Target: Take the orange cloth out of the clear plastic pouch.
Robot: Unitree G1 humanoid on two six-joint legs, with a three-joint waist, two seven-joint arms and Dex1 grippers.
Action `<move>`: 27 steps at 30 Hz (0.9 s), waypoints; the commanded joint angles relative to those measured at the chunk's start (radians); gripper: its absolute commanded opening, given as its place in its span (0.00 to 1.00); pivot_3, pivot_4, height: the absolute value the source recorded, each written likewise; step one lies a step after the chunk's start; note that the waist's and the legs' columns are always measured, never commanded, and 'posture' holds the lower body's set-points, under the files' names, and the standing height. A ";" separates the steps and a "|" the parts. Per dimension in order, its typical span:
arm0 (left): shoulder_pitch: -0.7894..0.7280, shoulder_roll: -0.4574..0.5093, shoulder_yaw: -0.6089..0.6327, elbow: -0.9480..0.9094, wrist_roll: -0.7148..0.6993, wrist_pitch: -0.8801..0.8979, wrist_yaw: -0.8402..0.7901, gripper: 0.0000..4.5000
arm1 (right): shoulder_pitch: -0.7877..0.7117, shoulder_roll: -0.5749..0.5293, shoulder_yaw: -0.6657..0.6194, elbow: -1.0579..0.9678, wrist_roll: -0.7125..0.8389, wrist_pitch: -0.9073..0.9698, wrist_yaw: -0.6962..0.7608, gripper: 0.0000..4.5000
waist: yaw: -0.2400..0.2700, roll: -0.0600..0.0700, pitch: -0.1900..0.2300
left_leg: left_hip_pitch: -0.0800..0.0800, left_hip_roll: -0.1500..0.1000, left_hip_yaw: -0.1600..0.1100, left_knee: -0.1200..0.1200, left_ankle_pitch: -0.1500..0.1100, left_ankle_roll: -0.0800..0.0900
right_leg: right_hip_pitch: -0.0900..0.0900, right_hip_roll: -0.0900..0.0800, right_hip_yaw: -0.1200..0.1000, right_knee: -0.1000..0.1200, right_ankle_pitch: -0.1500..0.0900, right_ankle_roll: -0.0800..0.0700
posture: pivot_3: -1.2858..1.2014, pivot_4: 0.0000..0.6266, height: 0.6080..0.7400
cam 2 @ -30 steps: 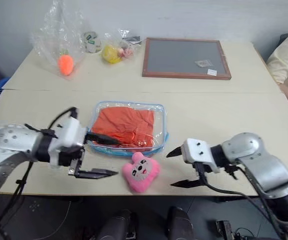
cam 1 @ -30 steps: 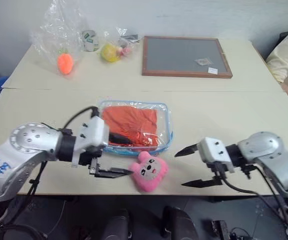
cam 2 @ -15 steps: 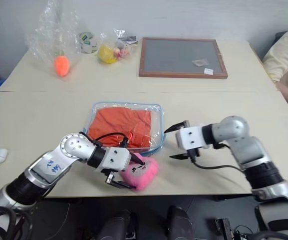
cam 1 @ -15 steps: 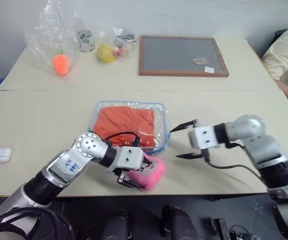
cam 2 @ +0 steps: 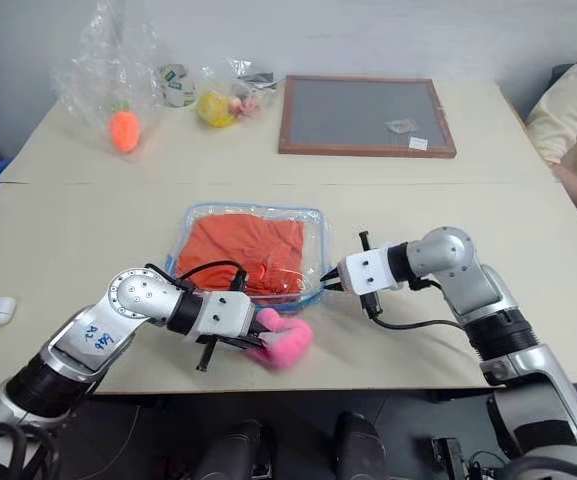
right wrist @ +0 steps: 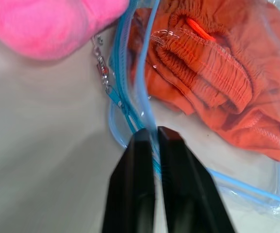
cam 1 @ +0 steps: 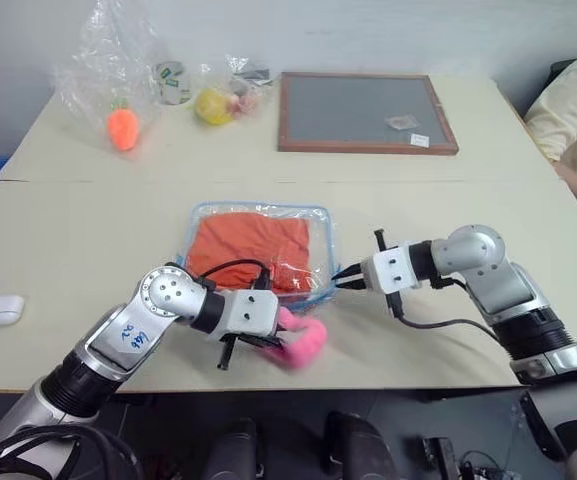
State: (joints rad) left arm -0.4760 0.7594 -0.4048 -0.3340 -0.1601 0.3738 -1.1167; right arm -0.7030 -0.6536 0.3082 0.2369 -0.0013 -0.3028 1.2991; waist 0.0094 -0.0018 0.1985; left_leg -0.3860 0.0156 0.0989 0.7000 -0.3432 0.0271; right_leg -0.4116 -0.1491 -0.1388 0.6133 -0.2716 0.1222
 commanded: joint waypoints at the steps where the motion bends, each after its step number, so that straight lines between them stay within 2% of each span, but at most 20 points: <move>1: 0.025 0.002 0.027 -0.022 0.011 0.032 0.023 0.00 | -0.013 0.011 0.000 -0.023 0.020 -0.002 0.009 0.00 | -0.006 0.000 0.000 | 0.000 0.000 0.000 0.000 0.000 0.000 | 0.000 0.000 0.000 0.000 0.000 0.000 | 0.52 0.24 1.00; 7: 0.135 0.030 0.197 -0.129 -0.072 0.176 0.103 0.00 | -0.039 -0.013 -0.012 0.029 -0.020 -0.060 -0.001 0.00 | -0.011 0.000 0.000 | 0.000 0.001 -0.001 0.000 0.000 0.000 | 0.000 0.000 0.000 0.000 0.000 0.000 | 0.52 0.24 1.00; 9: 0.201 0.055 0.296 -0.174 -0.113 0.225 0.126 0.00 | -0.046 -0.038 -0.021 0.056 -0.022 -0.100 0.011 0.00 | -0.014 0.000 0.000 | 0.000 0.004 0.000 0.000 0.000 0.000 | 0.000 0.000 0.000 0.000 0.000 0.000 | 0.52 0.24 1.00; 13: 0.383 0.117 0.572 -0.238 -0.197 0.302 0.139 0.00 | -0.026 -0.071 -0.059 0.038 0.054 -0.084 0.041 0.00 | -0.014 0.001 0.000 | 0.000 0.005 -0.001 -0.001 0.000 0.000 | 0.000 0.000 0.000 -0.001 0.000 0.000 | 0.52 0.24 1.00; 14: 0.406 0.124 0.605 -0.245 -0.210 0.311 0.142 0.00 | -0.020 -0.078 -0.060 0.033 0.064 -0.082 0.048 0.00 | -0.012 0.001 0.000 | 0.000 0.005 -0.001 -0.001 0.000 0.000 | 0.000 0.000 0.000 -0.001 0.000 0.000 | 0.52 0.24 1.00; 16: 0.465 0.140 0.753 -0.214 -0.229 0.333 0.148 0.00 | -0.003 -0.106 -0.066 0.037 0.076 -0.102 0.068 0.00 | -0.007 0.001 0.000 | 0.000 0.005 -0.002 0.000 0.000 0.000 | 0.001 -0.001 0.000 -0.001 0.000 0.000 | 0.52 0.24 1.00; 20: 0.525 0.191 0.964 -0.100 -0.237 0.333 0.132 0.00 | 0.004 -0.136 -0.090 0.053 0.105 -0.101 0.091 0.00 | -0.011 0.001 0.000 | 0.000 0.005 -0.002 0.000 0.000 0.000 | 0.001 -0.001 -0.001 -0.001 0.000 0.000 | 0.52 0.24 1.00; 23: 0.522 0.228 1.002 -0.064 -0.245 0.319 0.125 0.00 | 0.001 -0.140 -0.096 0.066 0.119 -0.099 0.095 0.00 | -0.014 0.001 0.000 | 0.000 0.005 -0.002 -0.001 0.000 0.000 | 0.001 -0.001 -0.001 -0.002 0.000 -0.001 | 0.52 0.24 1.00; 27: 0.500 0.217 0.958 -0.068 -0.266 0.323 0.153 0.00 | -0.004 -0.120 -0.088 0.082 0.119 -0.096 0.083 0.00 | -0.013 0.001 0.000 | 0.000 0.005 -0.001 -0.001 0.000 0.000 | 0.000 -0.001 0.000 -0.002 0.000 -0.001 | 0.52 0.24 1.00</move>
State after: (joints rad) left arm 0.0377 0.9809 0.5520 -0.3905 -0.4190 0.6991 -0.9863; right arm -0.6961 -0.7731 0.2528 0.3228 0.1040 -0.3977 1.3856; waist -0.0037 -0.0011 0.1989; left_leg -0.3859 0.0205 0.0976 0.6989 -0.3437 0.0266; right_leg -0.4112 -0.1498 -0.1388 0.6119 -0.2720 0.1216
